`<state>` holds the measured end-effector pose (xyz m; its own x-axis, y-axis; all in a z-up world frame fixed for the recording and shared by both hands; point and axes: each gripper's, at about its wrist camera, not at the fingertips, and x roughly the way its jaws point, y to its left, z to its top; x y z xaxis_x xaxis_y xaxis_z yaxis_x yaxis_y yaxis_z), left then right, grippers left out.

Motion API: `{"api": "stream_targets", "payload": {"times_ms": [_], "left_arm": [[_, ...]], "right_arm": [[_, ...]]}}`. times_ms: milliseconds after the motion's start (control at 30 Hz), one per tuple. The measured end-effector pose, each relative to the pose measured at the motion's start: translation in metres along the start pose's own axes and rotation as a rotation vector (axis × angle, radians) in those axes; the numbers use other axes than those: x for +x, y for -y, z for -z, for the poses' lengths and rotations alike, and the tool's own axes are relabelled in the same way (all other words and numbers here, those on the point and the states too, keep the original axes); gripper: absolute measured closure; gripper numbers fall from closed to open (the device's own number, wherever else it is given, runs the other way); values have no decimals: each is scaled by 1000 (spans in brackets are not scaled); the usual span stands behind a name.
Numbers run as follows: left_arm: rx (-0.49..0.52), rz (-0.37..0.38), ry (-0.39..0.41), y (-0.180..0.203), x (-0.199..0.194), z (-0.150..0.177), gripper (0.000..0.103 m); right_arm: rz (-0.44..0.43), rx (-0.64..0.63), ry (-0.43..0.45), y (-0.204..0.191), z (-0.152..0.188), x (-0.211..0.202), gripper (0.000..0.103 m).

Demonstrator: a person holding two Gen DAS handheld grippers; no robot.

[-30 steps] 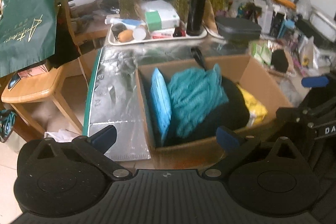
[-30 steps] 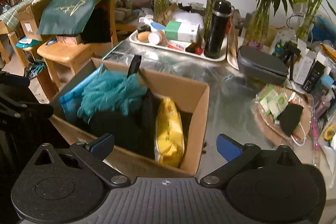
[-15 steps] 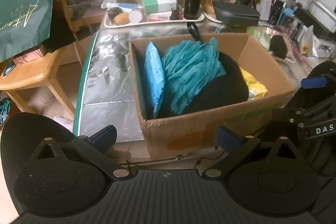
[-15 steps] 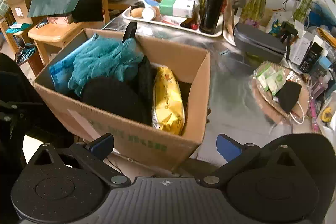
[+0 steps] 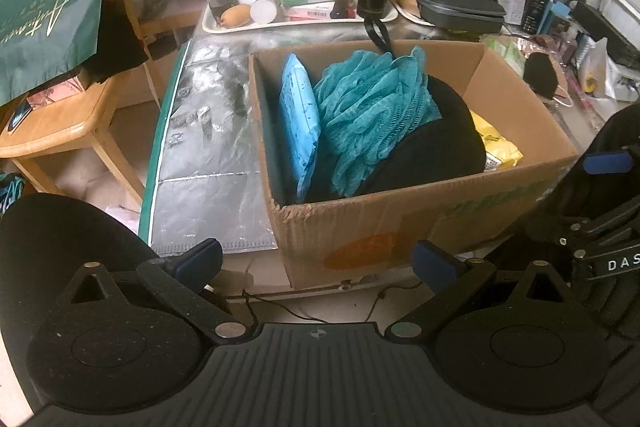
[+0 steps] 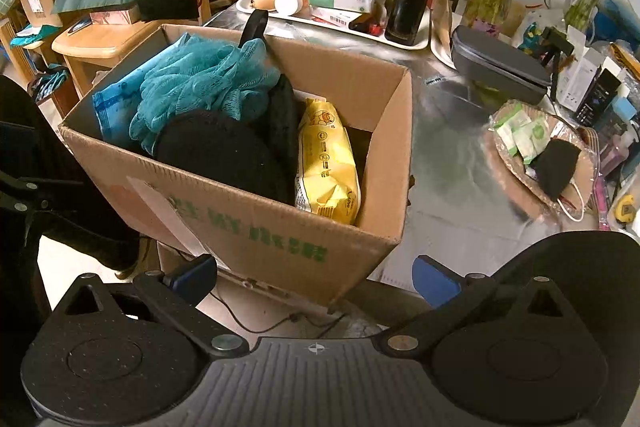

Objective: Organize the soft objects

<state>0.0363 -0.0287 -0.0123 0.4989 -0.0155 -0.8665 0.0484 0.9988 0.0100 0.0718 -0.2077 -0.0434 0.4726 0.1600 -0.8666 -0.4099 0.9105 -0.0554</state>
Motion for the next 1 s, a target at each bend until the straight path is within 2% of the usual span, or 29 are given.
{"api": "stream_targets", "payload": {"times_ms": [1000], "left_arm": [[17,-6,-2,2,2,-1,0]], "right_arm": [[4,3,-4,4,-2,1,0]]}}
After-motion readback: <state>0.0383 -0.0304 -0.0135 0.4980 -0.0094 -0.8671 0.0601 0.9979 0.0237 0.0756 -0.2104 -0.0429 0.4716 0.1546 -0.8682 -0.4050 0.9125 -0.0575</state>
